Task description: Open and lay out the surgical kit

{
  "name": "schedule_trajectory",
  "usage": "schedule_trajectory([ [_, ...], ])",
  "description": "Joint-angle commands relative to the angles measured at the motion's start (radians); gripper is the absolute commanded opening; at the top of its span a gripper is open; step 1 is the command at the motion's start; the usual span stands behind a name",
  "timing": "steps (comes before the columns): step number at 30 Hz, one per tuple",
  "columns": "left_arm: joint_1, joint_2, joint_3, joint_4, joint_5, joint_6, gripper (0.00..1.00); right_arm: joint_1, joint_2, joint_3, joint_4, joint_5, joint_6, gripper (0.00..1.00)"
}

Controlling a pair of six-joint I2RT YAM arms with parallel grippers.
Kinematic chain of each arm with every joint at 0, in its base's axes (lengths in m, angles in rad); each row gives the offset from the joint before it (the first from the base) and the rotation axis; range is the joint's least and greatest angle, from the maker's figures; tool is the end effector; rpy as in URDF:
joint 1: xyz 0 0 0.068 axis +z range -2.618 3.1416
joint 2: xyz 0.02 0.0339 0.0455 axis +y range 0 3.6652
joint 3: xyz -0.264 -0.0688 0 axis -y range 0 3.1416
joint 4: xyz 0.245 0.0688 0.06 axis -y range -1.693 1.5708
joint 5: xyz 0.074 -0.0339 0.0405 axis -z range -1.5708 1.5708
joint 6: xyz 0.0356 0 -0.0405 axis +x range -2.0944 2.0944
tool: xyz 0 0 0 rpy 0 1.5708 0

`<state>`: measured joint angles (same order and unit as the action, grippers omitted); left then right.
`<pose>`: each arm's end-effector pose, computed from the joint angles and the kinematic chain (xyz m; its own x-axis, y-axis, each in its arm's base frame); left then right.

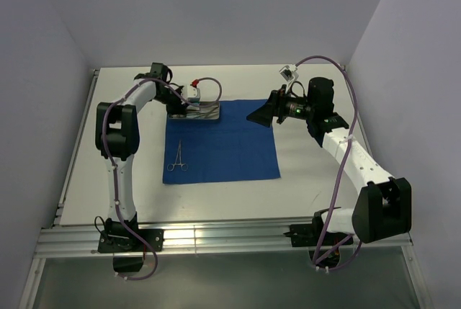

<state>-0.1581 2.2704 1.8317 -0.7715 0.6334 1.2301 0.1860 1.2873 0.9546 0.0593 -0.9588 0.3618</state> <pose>0.4643 -0.0954 0.1696 0.0052 0.7685 -0.6399 0.9822 0.1161 0.1475 0.2779 0.0819 0.3182 -0.5599 0.1016 -0.8223 -0.7298 0.4094 0.5475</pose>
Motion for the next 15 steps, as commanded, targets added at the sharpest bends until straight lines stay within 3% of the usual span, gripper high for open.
schedule_trajectory([
  [1,-0.011,-0.029,-0.035,-0.002,-0.015,0.032,0.27,-0.01,0.004,0.007,0.042,-0.011,0.003,1.0],
  [6,-0.012,-0.055,-0.054,-0.002,-0.008,0.037,0.18,-0.01,0.007,0.007,0.047,-0.015,0.009,1.0],
  [15,-0.015,-0.081,-0.089,-0.04,0.003,0.057,0.14,-0.01,0.009,0.01,0.047,-0.018,0.009,1.0],
])
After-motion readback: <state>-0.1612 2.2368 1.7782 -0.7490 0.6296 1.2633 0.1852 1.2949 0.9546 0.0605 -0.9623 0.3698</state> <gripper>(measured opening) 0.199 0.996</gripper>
